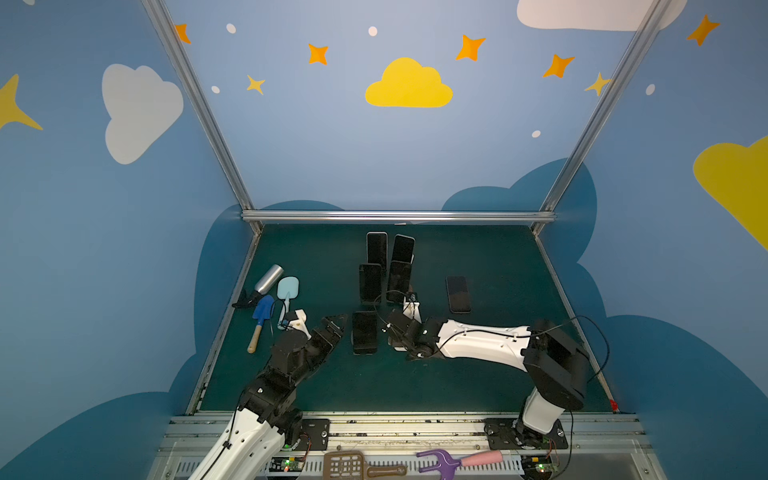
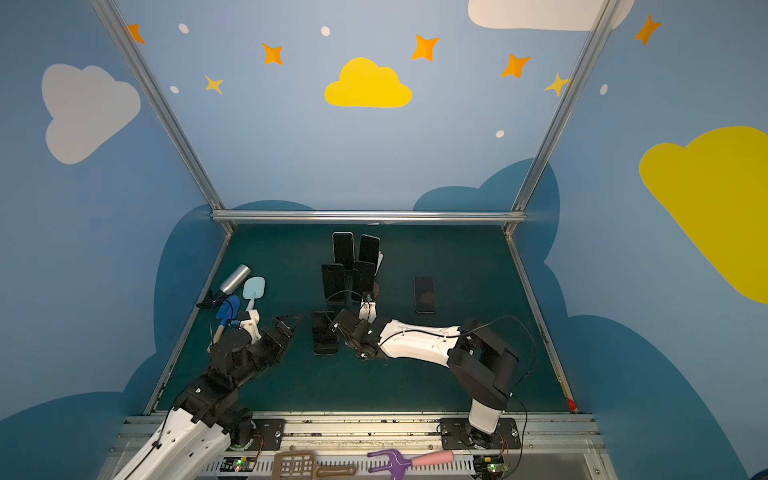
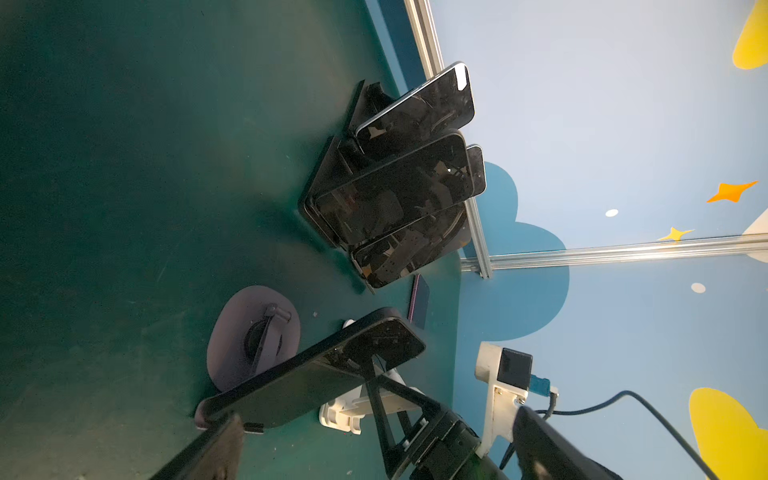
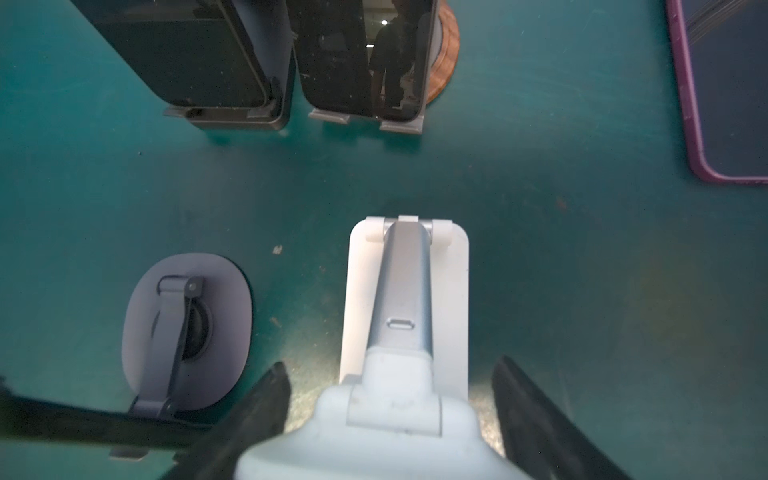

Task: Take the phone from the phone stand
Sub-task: 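Close the right gripper on the white folding stand's upright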

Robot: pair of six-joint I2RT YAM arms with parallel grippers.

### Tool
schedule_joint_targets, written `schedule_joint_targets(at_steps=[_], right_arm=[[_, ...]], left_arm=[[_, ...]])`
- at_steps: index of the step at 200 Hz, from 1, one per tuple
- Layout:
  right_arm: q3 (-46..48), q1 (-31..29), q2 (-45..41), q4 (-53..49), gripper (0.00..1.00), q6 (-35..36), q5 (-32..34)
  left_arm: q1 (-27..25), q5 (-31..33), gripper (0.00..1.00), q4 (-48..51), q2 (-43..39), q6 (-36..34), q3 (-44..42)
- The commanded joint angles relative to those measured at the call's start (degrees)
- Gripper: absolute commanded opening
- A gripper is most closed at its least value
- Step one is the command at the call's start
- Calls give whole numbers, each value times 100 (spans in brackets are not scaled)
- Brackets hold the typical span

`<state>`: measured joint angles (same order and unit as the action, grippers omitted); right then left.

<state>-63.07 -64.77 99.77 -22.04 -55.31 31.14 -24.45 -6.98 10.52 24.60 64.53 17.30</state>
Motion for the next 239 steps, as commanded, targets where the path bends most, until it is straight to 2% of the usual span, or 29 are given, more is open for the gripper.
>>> schedule_joint_targets(at_steps=[1,69,149,201,239], right_arm=[[-64,-33,93,-41,71,-103,258],[-14,-21,-59,-228,61,39,496],[256,217,-743,-244,59,984,648],[417,905,-1258,-42,58,1939,307],[233,1799,-1394,245,58,3016,-139]], left_arm=[[-14,57,100,-105,-19,24,-51],[-16,110,100,-161,-69,23,-95],[-10,88,100,-269,-17,7,-95],[-8,92,100,-294,-8,-4,-87],[-11,73,100,-252,7,-73,-43]])
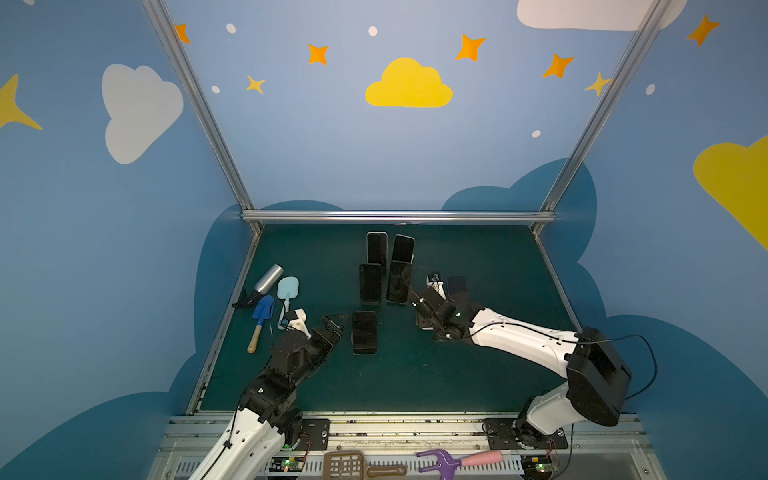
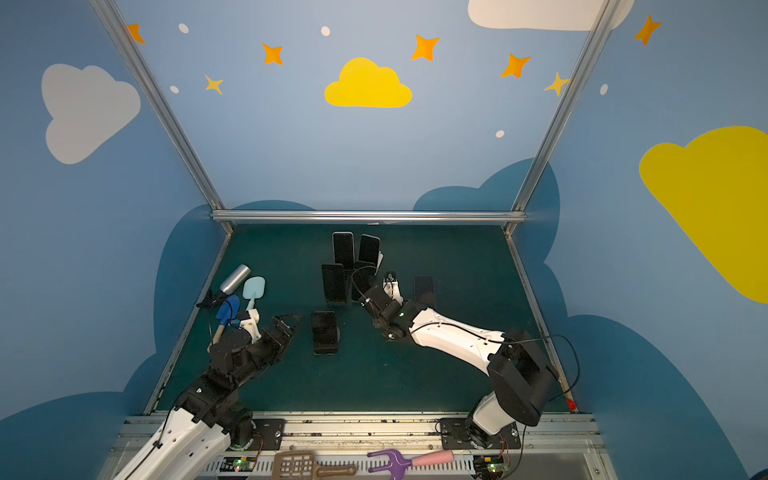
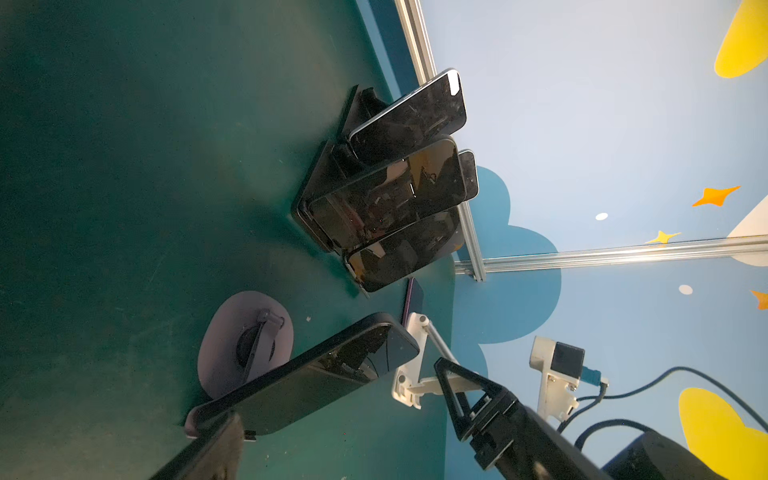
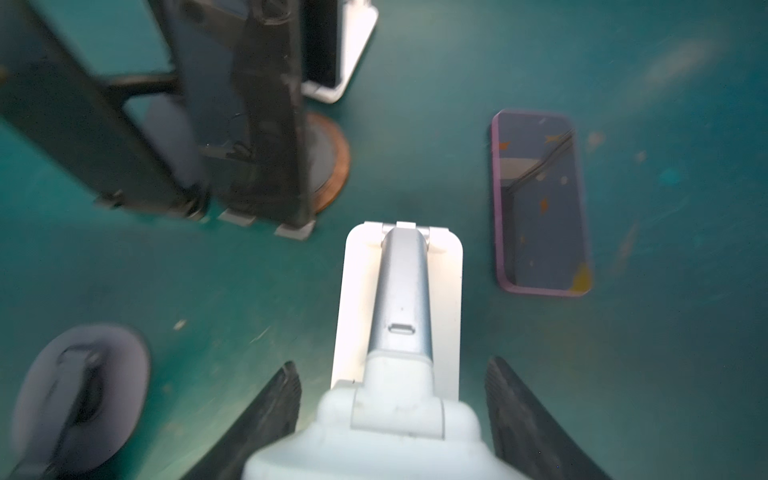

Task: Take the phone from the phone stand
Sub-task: 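Close the right gripper on the white folding stand's upright, then carry the white stand with the right gripper toward the far side of the table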

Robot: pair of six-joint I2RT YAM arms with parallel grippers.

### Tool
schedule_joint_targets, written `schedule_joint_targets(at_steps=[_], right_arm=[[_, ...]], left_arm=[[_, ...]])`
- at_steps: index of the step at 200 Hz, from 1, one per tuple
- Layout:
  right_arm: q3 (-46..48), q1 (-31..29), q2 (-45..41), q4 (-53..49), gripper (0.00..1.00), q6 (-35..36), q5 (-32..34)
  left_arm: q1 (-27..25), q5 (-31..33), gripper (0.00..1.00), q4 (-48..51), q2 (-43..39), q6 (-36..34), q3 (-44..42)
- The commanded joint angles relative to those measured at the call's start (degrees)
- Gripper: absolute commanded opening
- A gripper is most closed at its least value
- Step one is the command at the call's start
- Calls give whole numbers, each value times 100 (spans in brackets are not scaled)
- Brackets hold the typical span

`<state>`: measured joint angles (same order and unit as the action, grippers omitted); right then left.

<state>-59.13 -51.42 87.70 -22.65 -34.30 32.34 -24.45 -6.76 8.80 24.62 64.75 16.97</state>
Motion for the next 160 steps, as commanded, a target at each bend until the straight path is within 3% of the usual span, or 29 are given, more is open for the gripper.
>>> schedule_joint_targets(at_steps=[1,57,92,160], right_arm=[[-169,491,-185,319,58,942,-274],[-903,1887,288,718,58,1947,-1120],[-1841,2593,1089,811,57,2363,-1645],[-4132,3279,3078,5,56,2612,-2352]], left_arm=[[-14,52,100,-84,6,-94,-10],[-14,26,100,-148,141,-118,43],[-8,-44,100,-290,327,-140,65],[-11,-38,100,-317,366,-221,72]])
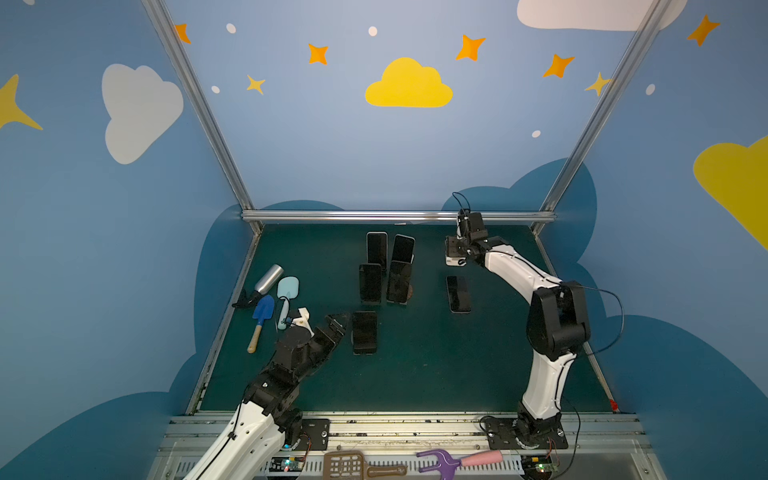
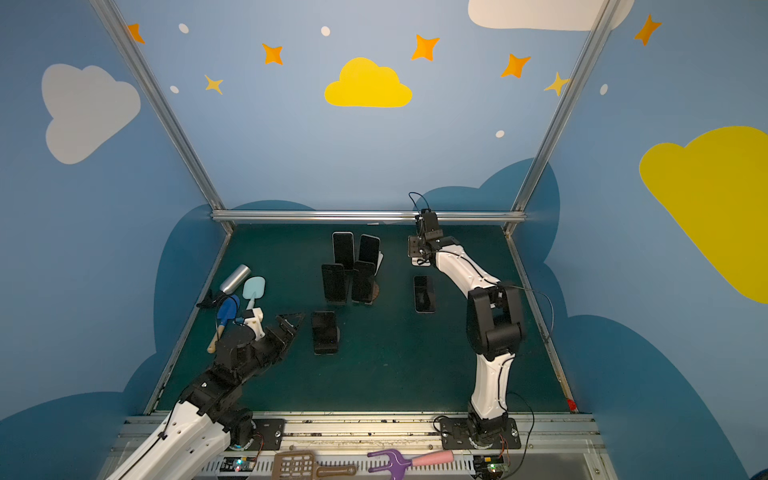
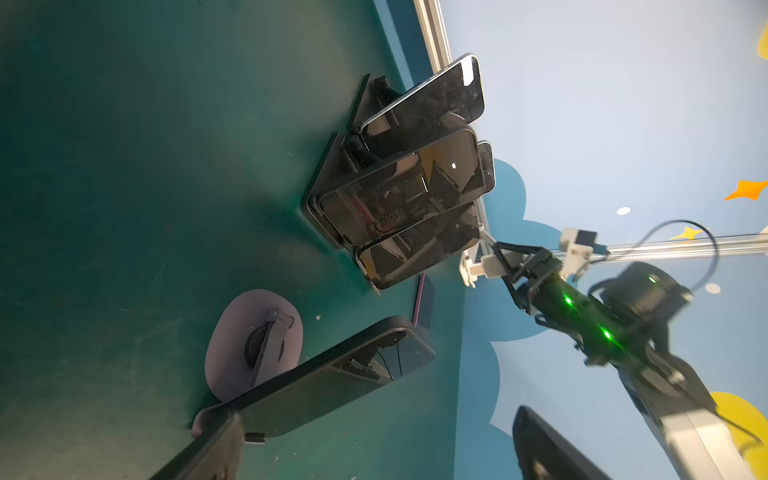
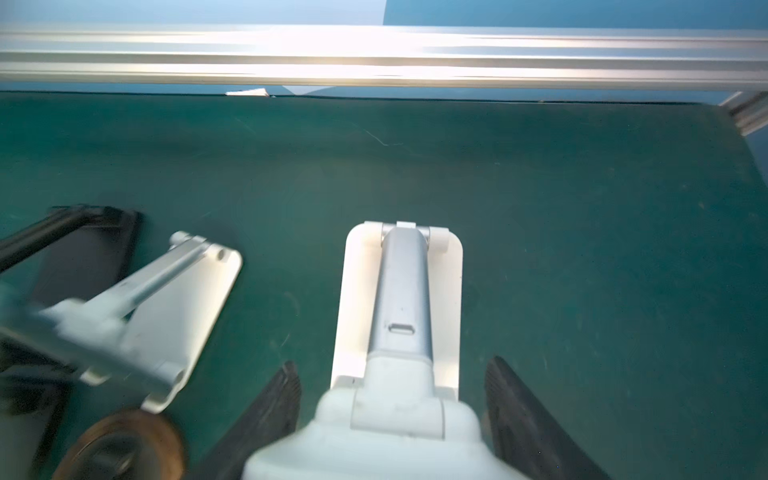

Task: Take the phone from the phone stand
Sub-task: 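Carry the white stand with the right gripper toward the far side of the table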

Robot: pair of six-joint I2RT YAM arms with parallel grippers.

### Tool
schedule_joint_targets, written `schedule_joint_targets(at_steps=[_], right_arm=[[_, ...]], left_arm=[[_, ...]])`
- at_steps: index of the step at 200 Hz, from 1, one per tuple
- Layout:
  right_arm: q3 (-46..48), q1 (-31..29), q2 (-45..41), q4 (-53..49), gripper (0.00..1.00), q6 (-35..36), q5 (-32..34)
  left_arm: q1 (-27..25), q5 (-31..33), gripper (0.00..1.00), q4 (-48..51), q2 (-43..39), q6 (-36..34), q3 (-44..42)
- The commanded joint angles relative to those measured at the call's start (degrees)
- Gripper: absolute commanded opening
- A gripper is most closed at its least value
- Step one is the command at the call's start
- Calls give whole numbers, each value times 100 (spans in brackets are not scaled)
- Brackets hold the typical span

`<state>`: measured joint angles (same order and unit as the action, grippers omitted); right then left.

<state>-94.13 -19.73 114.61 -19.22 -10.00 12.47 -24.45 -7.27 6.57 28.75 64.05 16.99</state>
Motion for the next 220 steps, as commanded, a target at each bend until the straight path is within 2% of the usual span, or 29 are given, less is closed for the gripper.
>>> schedule_joint_targets(at_steps=[1,35,54,99,139,163,188,220], right_arm=[[-659,114,414,-346,56,187,-375],[-1338,229,1075,-569,57,142,-560],[-1341,219,1254,-410,61,69,-371],[-1238,228,1483,-124,61,37,-336],[-1240,226,1538,-175,79,215,-202],[-1206,232,1398,-208,86,291,-165],[-1159,230,1016,-330,88,266,-121],[-550,200,201,33,89,24,44]], left_arm=[[-14,18,100,-94,-46,-154,73],[0,109,100,-238,26,-209,76],[0,96,100,-343,174,-222,85],[-3,2,100,-437,578,-261,225],[2,21,100,-433,632,-297,284],[1,24,100,-337,580,-330,355],[1,31,100,-264,519,-349,392],[1,72,100,-127,426,-406,428]])
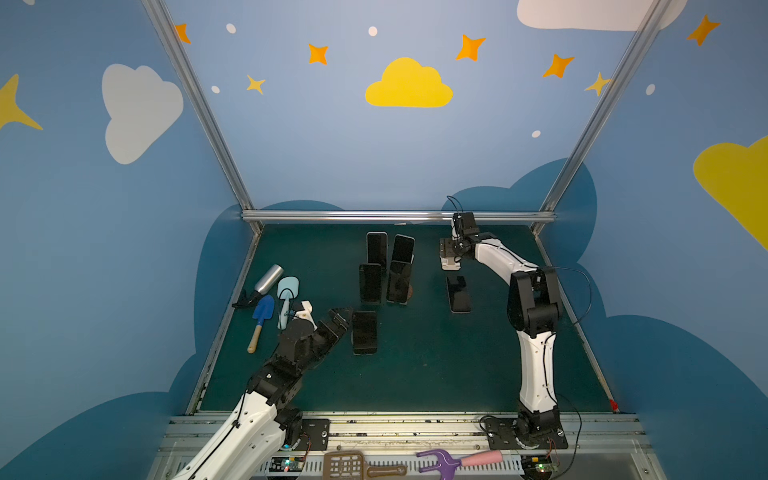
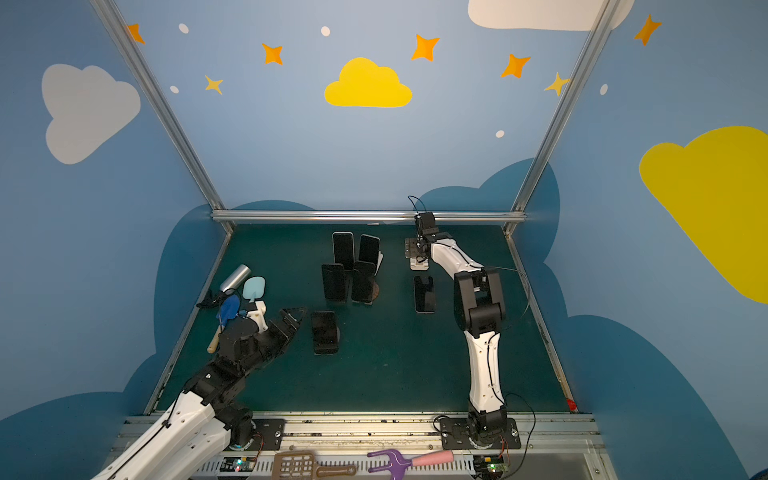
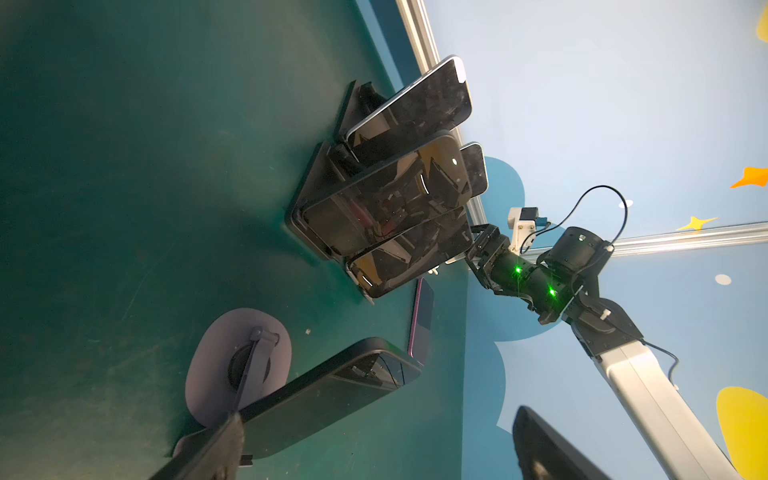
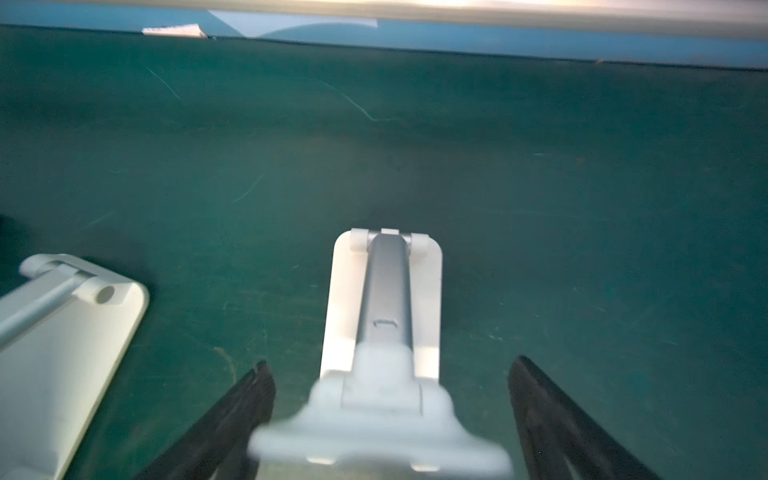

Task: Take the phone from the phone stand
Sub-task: 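Carry the white stand with the right gripper toward the far side of the table, then set the white stand down and open the right gripper, then swing the right gripper across toward the dark phone on the grey round stand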

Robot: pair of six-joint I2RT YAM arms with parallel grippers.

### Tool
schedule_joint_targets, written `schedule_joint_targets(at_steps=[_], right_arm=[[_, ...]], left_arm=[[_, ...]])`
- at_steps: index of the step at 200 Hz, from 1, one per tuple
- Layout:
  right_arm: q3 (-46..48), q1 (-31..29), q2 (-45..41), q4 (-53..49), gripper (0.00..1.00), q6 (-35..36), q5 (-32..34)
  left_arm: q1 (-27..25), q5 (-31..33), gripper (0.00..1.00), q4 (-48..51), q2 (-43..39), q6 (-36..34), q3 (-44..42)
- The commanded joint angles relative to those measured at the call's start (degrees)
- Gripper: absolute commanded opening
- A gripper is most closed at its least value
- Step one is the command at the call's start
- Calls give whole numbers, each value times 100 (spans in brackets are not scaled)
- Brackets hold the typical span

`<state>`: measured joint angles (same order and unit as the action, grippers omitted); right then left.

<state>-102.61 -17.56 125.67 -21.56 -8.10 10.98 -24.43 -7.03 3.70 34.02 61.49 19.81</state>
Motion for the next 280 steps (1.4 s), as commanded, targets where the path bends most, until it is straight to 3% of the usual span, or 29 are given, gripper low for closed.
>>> schedule_joint_targets(at_steps=[1,61,86,115,173,236,280], right_arm=[[318,-18,-931,280,89,-170,197],[1652,-334,-2400,687,89,-465,544],[2189,-603,-3026,382,88,-872,281],[3058,-1116,-3794,226,87,-1599,518],[4824,-2155,-5255,556,85,-2056,1013],[5431,-2626,-6043,544,82,-2270,1267],[5398,-3278,-6001,89,80,-3145,1508]], left_arm=[[-1,50,100,163,-103,-153,146],[-3,294,100,550,-208,-278,143],[-1,355,100,781,-143,-278,163],[-2,403,100,978,-193,-191,114],[-2,542,100,1249,-560,-73,-82],[-8,844,100,1626,-1256,144,-316],[-7,1045,100,2020,-1814,398,-536]])
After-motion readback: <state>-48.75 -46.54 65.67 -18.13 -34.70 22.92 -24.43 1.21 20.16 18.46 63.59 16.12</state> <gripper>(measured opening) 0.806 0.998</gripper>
